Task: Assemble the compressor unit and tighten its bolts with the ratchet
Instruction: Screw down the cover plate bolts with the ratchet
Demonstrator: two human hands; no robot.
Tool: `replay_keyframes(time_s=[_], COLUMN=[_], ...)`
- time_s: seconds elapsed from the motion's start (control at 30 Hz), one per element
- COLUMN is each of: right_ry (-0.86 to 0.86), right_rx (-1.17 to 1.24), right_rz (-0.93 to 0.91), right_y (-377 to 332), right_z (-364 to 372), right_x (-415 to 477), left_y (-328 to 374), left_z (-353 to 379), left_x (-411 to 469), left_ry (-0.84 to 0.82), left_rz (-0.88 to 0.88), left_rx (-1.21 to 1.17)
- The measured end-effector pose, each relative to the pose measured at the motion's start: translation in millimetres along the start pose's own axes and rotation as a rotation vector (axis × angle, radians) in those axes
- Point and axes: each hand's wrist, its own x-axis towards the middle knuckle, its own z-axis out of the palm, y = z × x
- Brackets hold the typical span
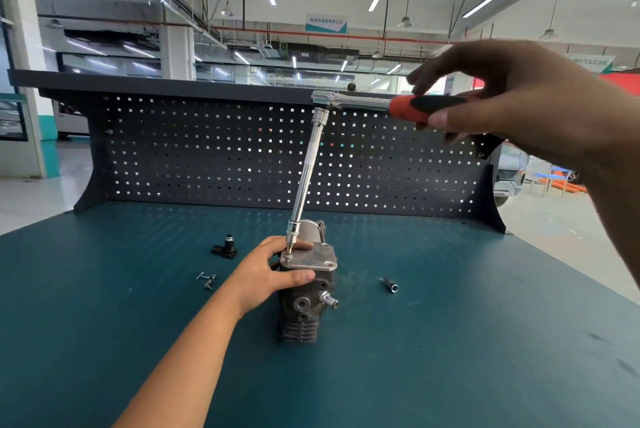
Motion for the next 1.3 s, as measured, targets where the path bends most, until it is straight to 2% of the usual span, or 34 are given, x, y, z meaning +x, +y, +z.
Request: replay_keyframes(time_s=[0.17,0.27,0.47,0.6,0.77,0.97,1.3], right_ry=[0.285,0.352,0.276,0.187,0.142,0.163,0.205], right_rx=[-0.052,-0.123,-0.297,-0.420,-0.547,-0.527,-0.497], right_rz=[-0.149,-0.249,-0.343,-0.397,-0.452,-0.445,-0.474], right_y=[-10.5,-20.6,-45.9,-62.6,-76.1,-70.2,-55.0], right_z=[42.6,59.7,76.2,88.7,107.5,116.7,112.0], right_x=[-13.5,-11.5,5.1,19.5,37.9,48.1,53.5], left_y=[0.6,2.8,16.3,16.2,7.5,6.4,14.0], left_z=[0.2,0.5,0.4,-0.6,-1.8,-5.6,-16.6], left_x=[-1.7,-2.4,0.5,8.6,10.4,10.0,11.3], left_ry=[-0.009,-0.014,0.049,0.115,0.111,0.073,-0.063], left_rz=[0.032,0.037,-0.020,0.024,0.114,0.216,0.214], left_rx=[0.039,0.074,0.021,0.091,0.103,0.130,0.242])
